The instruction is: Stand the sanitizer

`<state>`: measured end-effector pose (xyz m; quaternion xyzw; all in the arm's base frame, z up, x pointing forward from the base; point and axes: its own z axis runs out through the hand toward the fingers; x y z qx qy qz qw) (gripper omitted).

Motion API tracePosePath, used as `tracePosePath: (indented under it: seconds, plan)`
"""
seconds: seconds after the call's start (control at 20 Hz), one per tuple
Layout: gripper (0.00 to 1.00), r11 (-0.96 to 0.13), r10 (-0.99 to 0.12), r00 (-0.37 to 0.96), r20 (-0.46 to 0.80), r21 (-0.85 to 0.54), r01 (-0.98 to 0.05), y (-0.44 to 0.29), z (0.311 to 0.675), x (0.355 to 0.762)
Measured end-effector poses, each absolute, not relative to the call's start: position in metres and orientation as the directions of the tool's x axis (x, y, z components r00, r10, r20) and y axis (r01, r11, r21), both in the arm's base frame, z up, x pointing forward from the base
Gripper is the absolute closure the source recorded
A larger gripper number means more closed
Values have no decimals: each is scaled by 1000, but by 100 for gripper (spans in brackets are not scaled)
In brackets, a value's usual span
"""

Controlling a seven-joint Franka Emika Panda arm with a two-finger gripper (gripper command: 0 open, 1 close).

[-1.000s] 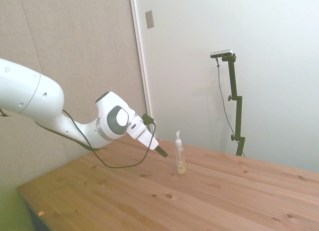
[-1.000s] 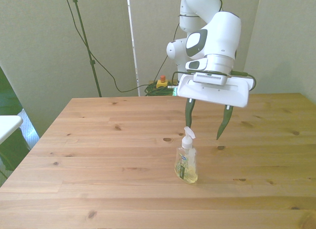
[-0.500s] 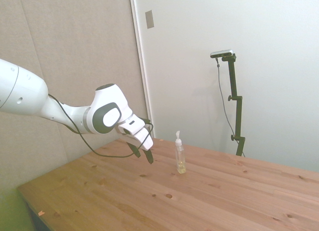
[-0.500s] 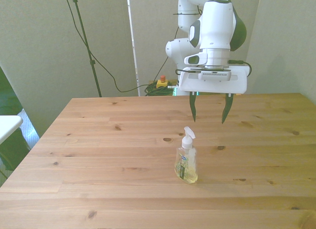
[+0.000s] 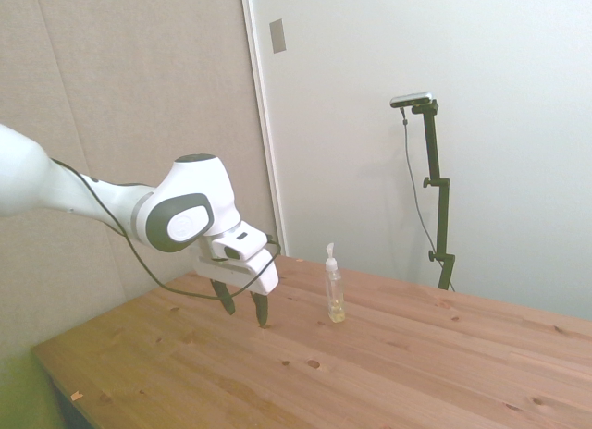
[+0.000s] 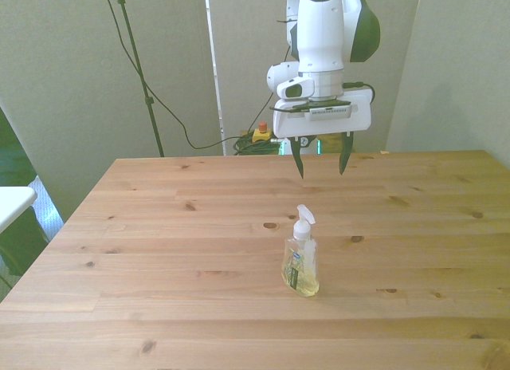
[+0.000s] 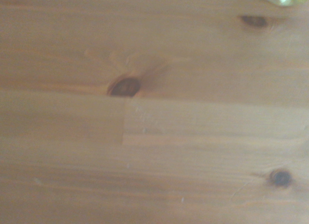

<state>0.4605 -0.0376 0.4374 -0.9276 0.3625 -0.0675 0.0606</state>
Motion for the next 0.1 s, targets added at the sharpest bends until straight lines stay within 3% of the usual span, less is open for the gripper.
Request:
tracePosePath:
  seconds: [0.1]
  plan:
    - [0, -738, -671, 738, 71, -159, -656, -36, 434, 441]
